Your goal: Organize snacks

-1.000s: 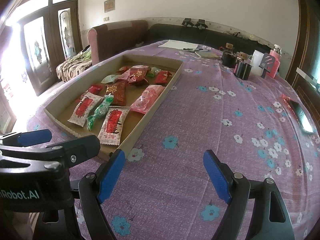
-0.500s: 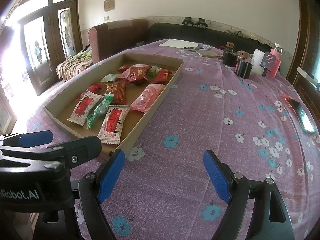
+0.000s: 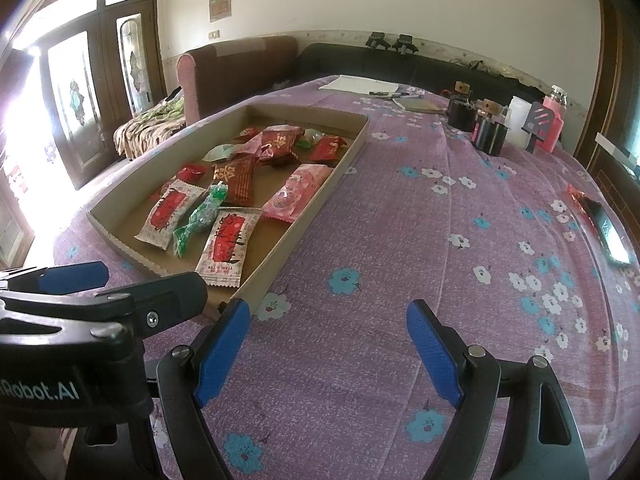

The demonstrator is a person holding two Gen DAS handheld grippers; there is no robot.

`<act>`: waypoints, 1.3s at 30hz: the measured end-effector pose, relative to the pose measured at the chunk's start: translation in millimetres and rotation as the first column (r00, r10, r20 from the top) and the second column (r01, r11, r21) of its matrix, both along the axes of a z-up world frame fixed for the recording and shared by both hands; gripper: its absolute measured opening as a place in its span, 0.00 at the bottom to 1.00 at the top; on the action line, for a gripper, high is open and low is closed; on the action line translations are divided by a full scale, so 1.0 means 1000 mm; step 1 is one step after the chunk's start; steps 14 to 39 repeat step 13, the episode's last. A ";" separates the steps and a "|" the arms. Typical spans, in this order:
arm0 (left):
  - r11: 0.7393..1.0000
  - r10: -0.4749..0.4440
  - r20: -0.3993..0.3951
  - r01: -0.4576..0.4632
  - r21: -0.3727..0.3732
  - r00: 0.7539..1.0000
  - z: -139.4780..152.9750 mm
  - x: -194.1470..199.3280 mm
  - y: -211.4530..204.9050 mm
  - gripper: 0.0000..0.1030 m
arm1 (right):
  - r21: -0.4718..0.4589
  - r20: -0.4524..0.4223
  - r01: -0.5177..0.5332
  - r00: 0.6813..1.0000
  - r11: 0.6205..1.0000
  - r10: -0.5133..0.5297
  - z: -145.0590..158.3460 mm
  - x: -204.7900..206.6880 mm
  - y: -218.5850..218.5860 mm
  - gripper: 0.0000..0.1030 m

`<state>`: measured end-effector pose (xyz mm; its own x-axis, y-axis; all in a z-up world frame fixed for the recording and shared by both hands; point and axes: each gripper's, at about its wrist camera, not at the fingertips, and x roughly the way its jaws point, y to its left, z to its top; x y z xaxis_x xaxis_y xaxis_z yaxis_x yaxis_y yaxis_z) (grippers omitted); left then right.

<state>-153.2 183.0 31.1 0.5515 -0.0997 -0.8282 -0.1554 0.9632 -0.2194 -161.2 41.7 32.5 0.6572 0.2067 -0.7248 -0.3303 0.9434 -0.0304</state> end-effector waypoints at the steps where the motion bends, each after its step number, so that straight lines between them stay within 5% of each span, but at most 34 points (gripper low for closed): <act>1: 1.000 0.000 -0.002 0.000 -0.003 1.000 0.000 0.001 0.001 1.00 | 0.000 -0.001 -0.001 1.000 1.000 0.001 0.000 0.001 0.000 0.80; 39: 0.999 0.032 -0.009 -0.032 -0.018 0.999 -0.001 0.001 0.009 1.00 | 0.001 -0.003 0.000 1.000 1.000 0.000 0.000 0.001 0.000 0.80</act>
